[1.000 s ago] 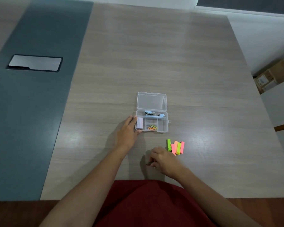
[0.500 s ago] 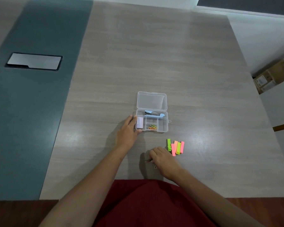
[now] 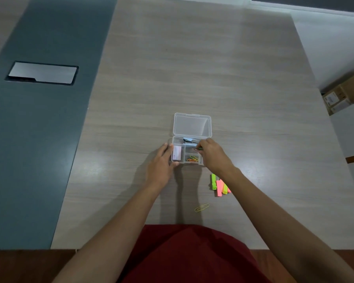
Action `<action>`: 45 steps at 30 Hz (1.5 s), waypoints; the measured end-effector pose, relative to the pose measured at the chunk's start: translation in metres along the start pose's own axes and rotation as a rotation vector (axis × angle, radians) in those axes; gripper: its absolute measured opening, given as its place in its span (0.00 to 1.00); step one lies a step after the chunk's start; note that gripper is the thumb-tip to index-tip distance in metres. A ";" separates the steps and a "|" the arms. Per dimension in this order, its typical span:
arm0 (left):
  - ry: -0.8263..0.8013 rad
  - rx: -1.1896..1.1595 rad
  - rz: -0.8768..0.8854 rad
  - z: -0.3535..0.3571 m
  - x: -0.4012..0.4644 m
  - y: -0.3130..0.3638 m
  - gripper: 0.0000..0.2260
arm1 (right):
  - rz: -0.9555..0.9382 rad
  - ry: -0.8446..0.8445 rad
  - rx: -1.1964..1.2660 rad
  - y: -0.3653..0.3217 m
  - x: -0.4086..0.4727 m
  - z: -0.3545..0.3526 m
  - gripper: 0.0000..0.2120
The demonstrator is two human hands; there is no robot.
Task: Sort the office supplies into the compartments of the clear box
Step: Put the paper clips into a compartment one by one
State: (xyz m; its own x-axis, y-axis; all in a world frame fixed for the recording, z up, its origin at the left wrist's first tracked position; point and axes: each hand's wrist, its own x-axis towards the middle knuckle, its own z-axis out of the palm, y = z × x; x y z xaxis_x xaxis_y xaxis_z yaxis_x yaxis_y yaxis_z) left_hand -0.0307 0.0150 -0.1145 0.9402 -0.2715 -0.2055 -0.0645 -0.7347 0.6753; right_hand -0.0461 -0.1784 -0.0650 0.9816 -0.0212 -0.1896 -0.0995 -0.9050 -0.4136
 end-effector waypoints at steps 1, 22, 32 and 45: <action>0.002 -0.004 0.000 0.000 0.000 0.000 0.29 | 0.012 -0.019 -0.021 -0.004 0.005 -0.001 0.11; 0.020 -0.006 0.015 -0.001 0.001 0.001 0.29 | -0.058 0.008 0.177 0.008 -0.062 0.005 0.06; -0.018 0.107 0.039 -0.004 0.003 0.004 0.31 | -0.168 -0.405 -0.157 0.000 -0.111 0.016 0.08; -0.056 0.090 0.030 -0.015 0.007 0.023 0.34 | -0.100 -0.109 0.058 0.002 -0.081 0.010 0.04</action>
State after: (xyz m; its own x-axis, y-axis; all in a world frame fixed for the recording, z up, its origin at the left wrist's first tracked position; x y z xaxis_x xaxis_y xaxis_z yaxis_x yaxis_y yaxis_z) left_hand -0.0205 0.0054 -0.0897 0.9174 -0.3269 -0.2271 -0.1247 -0.7779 0.6159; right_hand -0.1274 -0.1745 -0.0592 0.9639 0.1166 -0.2394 -0.0147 -0.8744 -0.4850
